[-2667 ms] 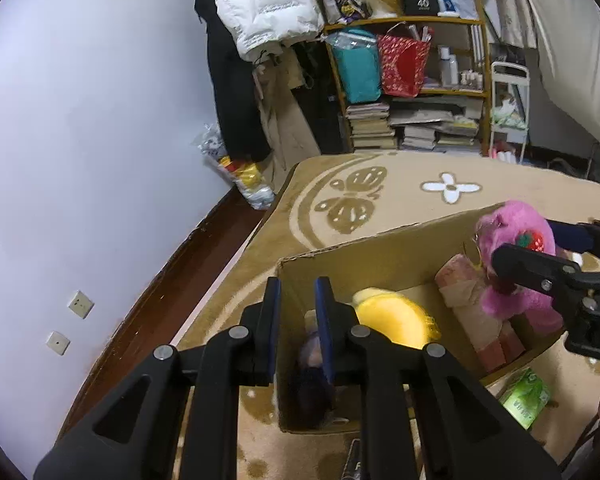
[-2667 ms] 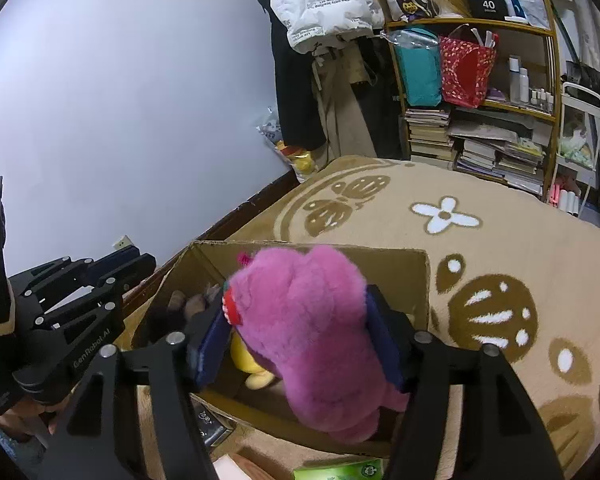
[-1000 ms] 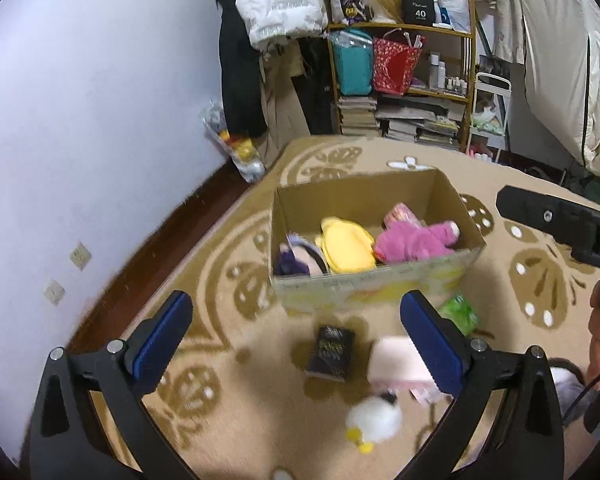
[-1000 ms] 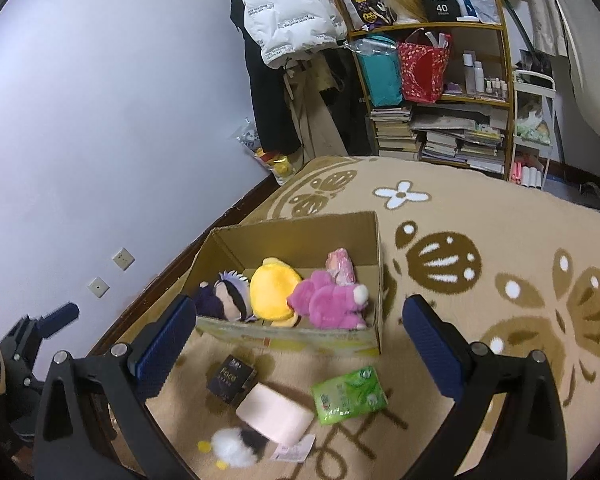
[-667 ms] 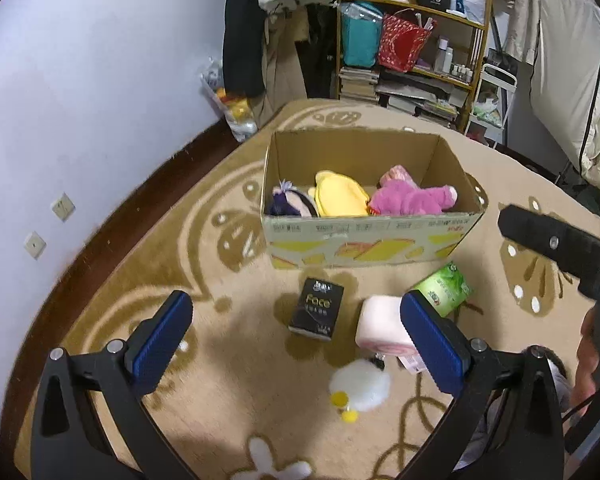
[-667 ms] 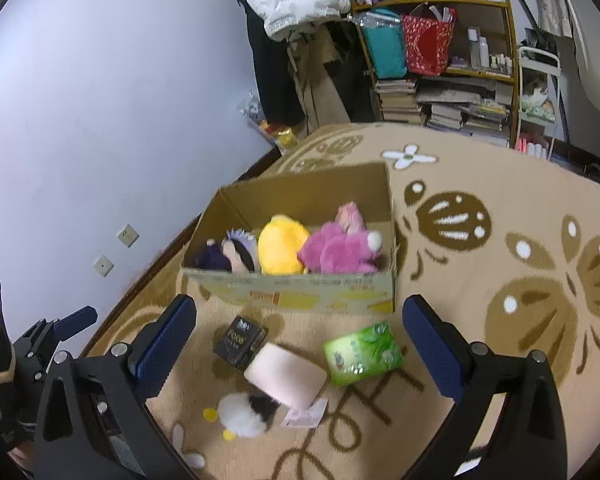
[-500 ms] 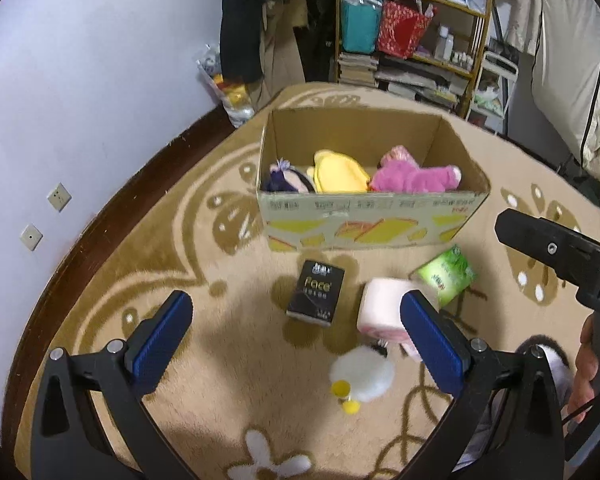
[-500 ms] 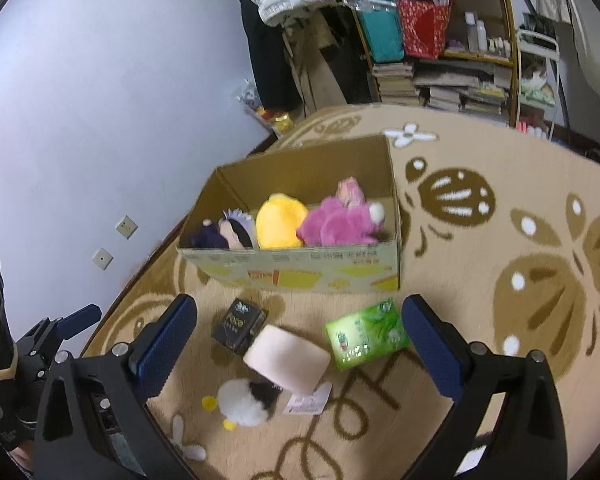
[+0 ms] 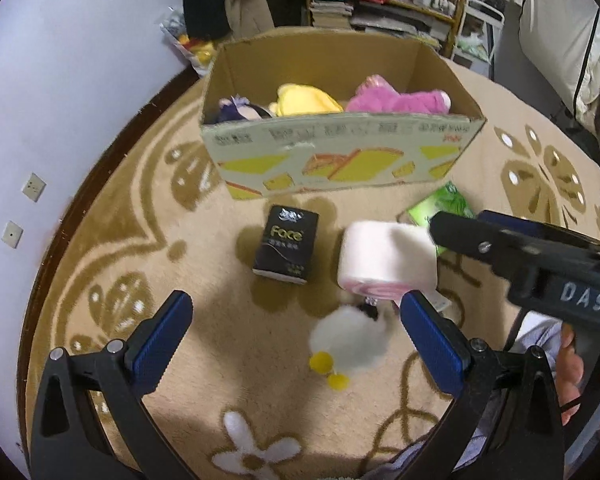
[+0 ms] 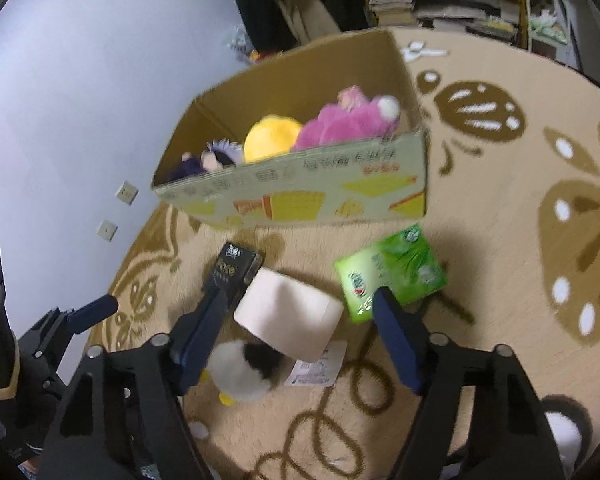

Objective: Organize soft objects
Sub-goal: 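Withdraw both tools from the box toward the items on the carpet, then grasp the white duck plush with the left tool while the right tool grasps the pink roll cushion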

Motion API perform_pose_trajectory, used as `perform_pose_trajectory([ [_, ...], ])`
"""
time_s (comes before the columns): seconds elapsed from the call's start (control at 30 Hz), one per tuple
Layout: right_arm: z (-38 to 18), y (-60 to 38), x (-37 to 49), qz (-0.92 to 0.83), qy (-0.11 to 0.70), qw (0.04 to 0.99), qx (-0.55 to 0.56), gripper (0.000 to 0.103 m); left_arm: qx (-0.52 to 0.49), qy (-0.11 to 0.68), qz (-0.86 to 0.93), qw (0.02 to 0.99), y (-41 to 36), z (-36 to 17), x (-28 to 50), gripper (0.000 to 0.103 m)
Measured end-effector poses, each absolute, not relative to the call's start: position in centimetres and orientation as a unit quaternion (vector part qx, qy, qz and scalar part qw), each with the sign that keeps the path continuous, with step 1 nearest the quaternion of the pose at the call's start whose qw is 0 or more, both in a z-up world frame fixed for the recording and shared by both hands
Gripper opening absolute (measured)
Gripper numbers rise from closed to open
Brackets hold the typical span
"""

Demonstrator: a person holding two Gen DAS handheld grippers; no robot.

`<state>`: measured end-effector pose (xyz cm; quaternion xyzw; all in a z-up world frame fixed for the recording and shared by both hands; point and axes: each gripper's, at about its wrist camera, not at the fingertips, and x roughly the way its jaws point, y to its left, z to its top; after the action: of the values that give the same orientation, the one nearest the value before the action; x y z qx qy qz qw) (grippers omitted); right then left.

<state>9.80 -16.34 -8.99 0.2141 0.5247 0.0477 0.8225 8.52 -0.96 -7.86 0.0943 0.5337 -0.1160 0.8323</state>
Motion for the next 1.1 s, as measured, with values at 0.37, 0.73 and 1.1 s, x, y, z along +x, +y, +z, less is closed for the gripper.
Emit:
perform_pose_trajectory([
  [0.37,-11.9,-15.6,10.8,0.060,0.561,0.791,0.235,0.075,0.089,0.593,-0.123,0.791,-1.4,-11.2,9.7,0.103],
  [0.73,-13.1,-15.0,11.6,0.072,0.570,0.782,0.243,0.075,0.084,0.628,-0.124,0.764,-1.6,-13.6,10.1,0.102],
  [1.1,-14.2,-14.0,12.0,0.077,0.580,0.777,0.231,0.075,0.083,0.668,-0.116,0.731,-1.7,-16.5,10.5,0.085],
])
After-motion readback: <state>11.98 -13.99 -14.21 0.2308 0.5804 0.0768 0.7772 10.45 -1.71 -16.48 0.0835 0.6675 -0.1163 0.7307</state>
